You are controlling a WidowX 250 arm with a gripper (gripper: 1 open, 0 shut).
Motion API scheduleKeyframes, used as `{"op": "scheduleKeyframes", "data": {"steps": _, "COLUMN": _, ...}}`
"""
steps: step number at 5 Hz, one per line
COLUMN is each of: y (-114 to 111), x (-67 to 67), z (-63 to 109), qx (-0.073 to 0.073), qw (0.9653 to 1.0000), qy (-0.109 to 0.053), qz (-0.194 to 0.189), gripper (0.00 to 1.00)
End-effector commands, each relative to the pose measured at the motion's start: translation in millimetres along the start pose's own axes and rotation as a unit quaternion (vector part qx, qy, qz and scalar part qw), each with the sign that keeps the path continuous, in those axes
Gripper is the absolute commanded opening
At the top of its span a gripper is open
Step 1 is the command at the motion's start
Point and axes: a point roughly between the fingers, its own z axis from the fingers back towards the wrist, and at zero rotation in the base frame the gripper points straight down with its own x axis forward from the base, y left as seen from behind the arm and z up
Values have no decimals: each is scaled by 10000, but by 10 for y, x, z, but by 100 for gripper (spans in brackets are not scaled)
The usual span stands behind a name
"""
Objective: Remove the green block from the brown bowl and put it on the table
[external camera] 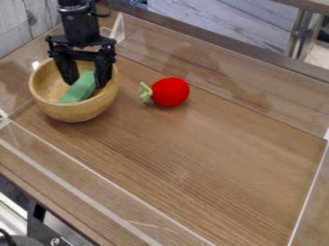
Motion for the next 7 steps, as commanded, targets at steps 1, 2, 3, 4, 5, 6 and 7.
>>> {"op": "scheduleKeyframes", "data": {"steps": 1, "y": 80, "x": 144, "z": 126, "qx": 52, "qw": 9994, "qy": -321, "qz": 151, "gripper": 100}}
{"op": "scheduleKeyframes", "data": {"steps": 2, "y": 112, "x": 198, "z": 101, "qx": 23, "qw": 9991, "qy": -346, "qz": 230, "gripper": 100}}
{"op": "scheduleKeyframes", "data": {"steps": 3, "y": 140, "x": 240, "z": 86, "qx": -12, "qw": 9988, "qy": -367, "qz": 310, "gripper": 100}}
{"op": "scheduleKeyframes", "data": {"steps": 4, "y": 163, "x": 277, "z": 70, "qx": -34, "qw": 9985, "qy": -383, "qz": 388, "gripper": 100}}
{"op": "scheduleKeyframes", "data": {"steps": 5, "y": 178, "x": 305, "z": 55, "qx": -49, "qw": 9981, "qy": -390, "qz": 464, "gripper": 100}}
{"op": "scheduleKeyframes", "data": {"steps": 6, "y": 186, "x": 335, "z": 35, "qx": -64, "qw": 9977, "qy": -392, "qz": 541, "gripper": 100}}
{"op": "scheduleKeyframes", "data": {"steps": 7, "y": 195, "x": 365, "z": 12, "qx": -77, "qw": 9972, "qy": -390, "qz": 631, "gripper": 100}}
